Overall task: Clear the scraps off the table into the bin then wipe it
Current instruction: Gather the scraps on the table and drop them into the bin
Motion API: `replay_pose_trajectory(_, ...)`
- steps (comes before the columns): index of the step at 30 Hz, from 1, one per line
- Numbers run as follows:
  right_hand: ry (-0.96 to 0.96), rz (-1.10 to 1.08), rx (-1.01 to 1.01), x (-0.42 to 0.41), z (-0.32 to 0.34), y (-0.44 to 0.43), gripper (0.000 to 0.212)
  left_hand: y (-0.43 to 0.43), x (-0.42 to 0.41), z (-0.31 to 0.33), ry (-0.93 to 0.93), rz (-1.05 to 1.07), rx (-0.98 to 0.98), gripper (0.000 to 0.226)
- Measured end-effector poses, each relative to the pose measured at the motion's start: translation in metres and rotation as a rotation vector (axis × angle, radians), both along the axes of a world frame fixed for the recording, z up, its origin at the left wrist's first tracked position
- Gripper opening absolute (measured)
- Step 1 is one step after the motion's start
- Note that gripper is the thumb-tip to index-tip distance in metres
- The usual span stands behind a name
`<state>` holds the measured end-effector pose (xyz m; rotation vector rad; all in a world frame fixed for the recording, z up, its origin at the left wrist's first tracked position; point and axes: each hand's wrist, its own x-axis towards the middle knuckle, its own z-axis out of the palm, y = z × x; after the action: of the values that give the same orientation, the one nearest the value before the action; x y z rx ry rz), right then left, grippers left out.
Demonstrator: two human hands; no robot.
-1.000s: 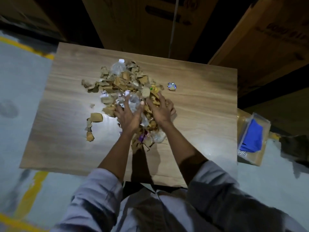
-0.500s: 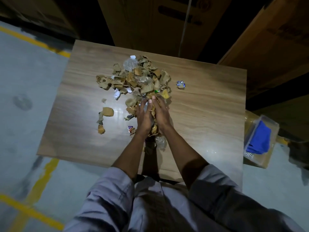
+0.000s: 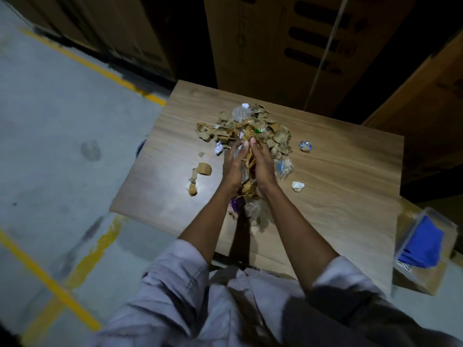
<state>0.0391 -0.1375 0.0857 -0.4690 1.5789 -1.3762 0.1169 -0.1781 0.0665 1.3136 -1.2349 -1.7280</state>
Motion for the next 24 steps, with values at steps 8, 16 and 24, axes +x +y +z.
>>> replay_pose_trajectory(8,0.079,0.093,-0.097,0.069,0.036,-0.036,0.041,-0.040,0.073,0.022,0.086,0.068,-0.128,0.067)
replay_pose_trajectory(16,0.053,0.063,-0.127,0.186,0.052,-0.070,0.039,-0.082,0.185,0.023,0.080,0.050,-0.168,0.073)
replay_pose_trajectory(24,0.016,0.026,-0.171,0.308,0.057,-0.126,0.022,-0.145,0.303,0.021,0.083,0.020,-0.195,0.072)
